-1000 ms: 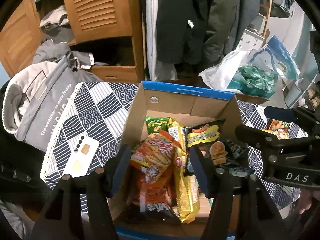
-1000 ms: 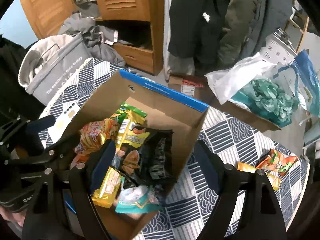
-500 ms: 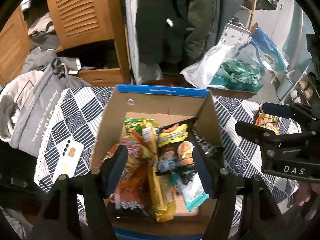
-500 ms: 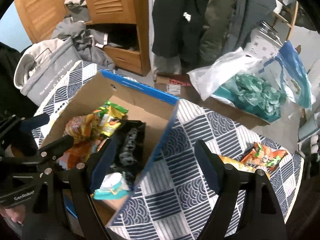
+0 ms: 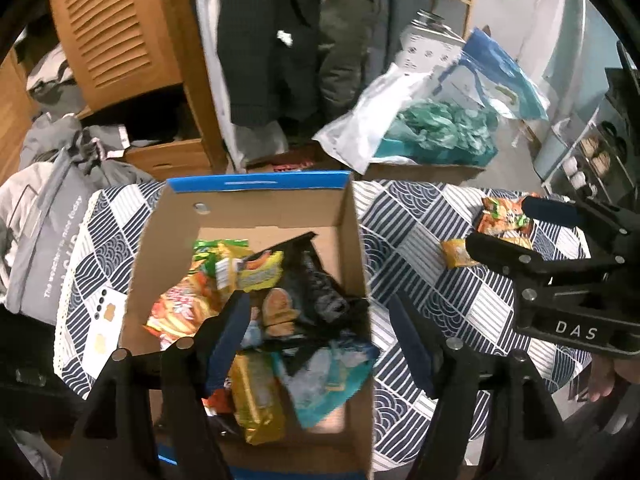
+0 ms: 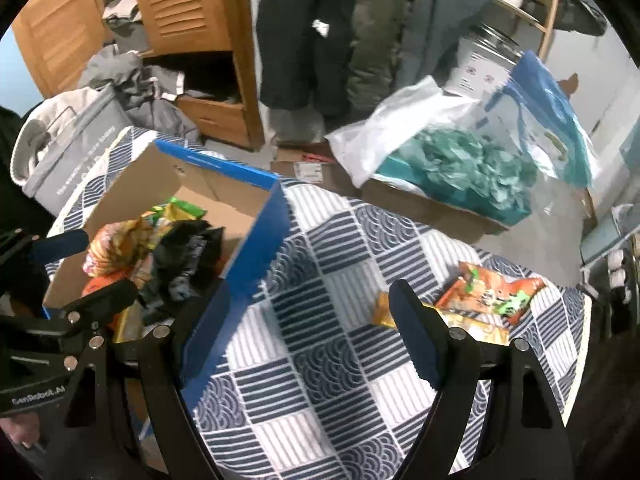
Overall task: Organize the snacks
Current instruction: 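Move both tools back toward the last snacks on the table, then lower the right tool onto the orange-green bag while the left tool approaches the yellow bar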
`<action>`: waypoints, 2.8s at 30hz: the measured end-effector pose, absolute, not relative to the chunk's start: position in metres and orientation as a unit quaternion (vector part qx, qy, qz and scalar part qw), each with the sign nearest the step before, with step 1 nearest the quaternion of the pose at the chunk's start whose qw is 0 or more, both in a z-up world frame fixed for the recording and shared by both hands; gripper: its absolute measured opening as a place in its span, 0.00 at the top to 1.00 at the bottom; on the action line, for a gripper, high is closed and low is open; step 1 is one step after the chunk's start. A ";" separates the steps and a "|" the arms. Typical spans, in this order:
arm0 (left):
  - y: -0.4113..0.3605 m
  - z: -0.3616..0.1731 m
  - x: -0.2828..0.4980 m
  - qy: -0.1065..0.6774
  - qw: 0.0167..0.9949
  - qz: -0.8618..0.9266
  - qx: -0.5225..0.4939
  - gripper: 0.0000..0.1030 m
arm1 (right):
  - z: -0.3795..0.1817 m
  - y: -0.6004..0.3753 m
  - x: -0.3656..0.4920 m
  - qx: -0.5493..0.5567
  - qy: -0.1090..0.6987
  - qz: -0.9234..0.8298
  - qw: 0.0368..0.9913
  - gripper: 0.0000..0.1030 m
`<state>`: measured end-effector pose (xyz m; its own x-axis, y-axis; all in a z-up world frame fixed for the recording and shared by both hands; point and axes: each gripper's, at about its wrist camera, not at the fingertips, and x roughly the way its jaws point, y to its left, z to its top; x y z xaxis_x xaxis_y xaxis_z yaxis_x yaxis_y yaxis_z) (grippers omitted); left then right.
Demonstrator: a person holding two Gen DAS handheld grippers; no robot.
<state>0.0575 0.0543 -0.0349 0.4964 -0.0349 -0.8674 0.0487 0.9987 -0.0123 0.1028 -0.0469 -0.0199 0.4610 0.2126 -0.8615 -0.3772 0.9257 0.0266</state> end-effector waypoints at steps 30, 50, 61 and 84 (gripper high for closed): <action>-0.081 -0.099 0.141 0.569 0.817 -0.025 0.085 0.27 | -0.085 -0.219 0.150 -0.060 0.557 0.066 0.826 0.21; -0.113 -0.146 0.202 0.586 0.808 -0.014 0.067 0.27 | -0.130 -0.220 0.227 -0.169 0.546 0.118 0.812 0.22; -0.115 -0.171 0.190 0.615 0.786 -0.031 0.064 0.27 | -0.158 -0.243 0.229 -0.100 0.618 0.150 0.765 0.22; -0.095 -0.171 0.130 0.635 0.770 -0.046 0.042 0.27 | -0.190 -0.208 0.103 0.005 0.710 0.162 0.685 0.32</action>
<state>0.1303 -0.0946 -0.1712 0.1887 -0.0166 -0.9819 0.1239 0.9923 0.0070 0.1033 -0.2083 -0.1899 -0.0602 0.2294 -0.9715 -0.2153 0.9474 0.2370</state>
